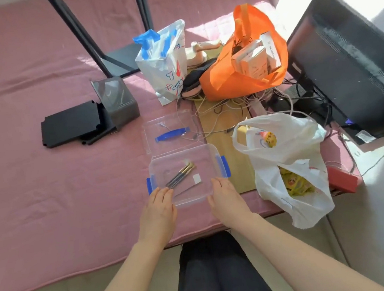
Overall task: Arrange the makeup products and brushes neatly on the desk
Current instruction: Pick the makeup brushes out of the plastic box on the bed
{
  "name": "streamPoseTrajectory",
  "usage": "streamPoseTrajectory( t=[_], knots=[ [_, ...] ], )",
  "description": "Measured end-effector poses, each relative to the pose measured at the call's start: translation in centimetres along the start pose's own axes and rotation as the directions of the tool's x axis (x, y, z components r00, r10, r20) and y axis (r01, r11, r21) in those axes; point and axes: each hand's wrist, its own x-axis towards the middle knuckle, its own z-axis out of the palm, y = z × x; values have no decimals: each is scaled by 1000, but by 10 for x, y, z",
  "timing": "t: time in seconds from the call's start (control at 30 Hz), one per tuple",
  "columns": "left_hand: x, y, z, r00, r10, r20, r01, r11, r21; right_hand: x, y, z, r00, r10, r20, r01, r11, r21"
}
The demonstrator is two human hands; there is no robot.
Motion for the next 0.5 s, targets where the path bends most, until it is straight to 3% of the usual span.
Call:
streamPoseTrajectory(
  t=[0.27, 0.5],
  knots=[
    [60, -26, 43, 999, -25, 28, 26, 999, -43, 79, 7, 37, 979, 165, 116, -186, 962, 199],
    [120, -48, 109, 988, -109, 111, 118, 990, -77, 153, 23, 93, 886, 404, 228, -464, 778, 423]
  ],
)
